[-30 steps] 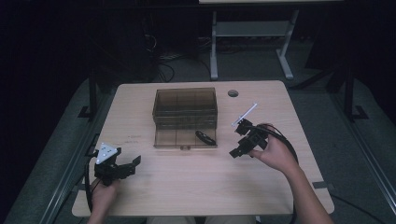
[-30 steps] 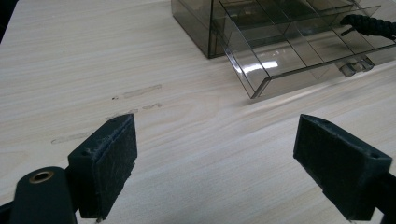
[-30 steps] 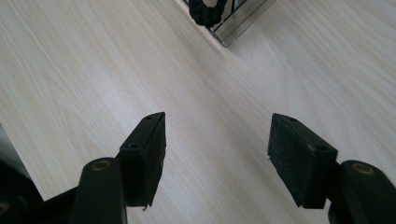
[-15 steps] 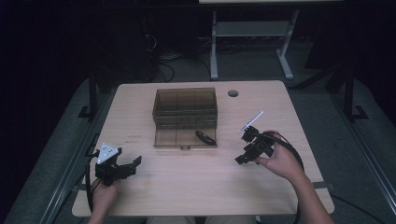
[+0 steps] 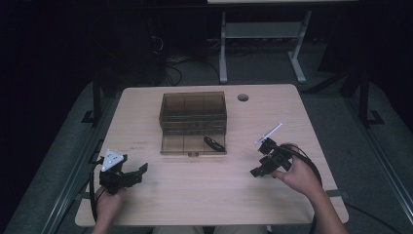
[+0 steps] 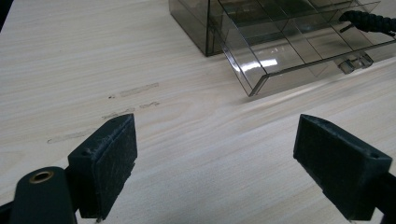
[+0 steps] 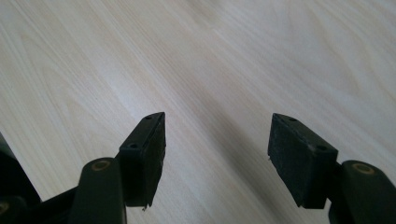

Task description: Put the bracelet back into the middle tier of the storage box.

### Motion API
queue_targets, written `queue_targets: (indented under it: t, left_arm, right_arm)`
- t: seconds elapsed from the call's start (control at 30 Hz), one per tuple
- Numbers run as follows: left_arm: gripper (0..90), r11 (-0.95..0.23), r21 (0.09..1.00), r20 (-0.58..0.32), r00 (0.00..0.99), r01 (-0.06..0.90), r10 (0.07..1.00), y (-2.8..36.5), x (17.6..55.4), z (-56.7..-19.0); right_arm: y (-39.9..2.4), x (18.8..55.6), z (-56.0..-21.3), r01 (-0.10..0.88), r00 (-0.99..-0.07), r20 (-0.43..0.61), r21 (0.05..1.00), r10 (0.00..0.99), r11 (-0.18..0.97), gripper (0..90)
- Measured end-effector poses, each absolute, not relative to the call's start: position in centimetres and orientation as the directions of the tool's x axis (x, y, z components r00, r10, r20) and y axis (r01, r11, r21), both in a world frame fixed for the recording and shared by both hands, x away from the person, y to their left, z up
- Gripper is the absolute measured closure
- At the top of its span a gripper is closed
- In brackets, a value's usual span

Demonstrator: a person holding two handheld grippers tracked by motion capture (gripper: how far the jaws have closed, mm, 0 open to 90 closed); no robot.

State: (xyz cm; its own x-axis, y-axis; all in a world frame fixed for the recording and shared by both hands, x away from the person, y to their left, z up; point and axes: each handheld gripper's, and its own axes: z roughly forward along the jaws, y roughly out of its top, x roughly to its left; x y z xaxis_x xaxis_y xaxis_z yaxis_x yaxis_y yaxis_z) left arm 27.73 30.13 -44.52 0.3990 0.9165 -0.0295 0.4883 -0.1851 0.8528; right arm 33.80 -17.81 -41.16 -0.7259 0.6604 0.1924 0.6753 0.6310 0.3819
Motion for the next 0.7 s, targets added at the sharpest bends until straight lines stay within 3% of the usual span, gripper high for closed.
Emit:
queue_targets:
  t: [0.7]
  left_arm:
    - [13.1,-0.204,0.847,-0.015,0.406,0.491,0.914,30.1,27.7,-44.6]
  right_arm:
    - [-20.5,31.3,-43.0,0.711,-0.684,0.215,0.412,0.698,0.570,36.6]
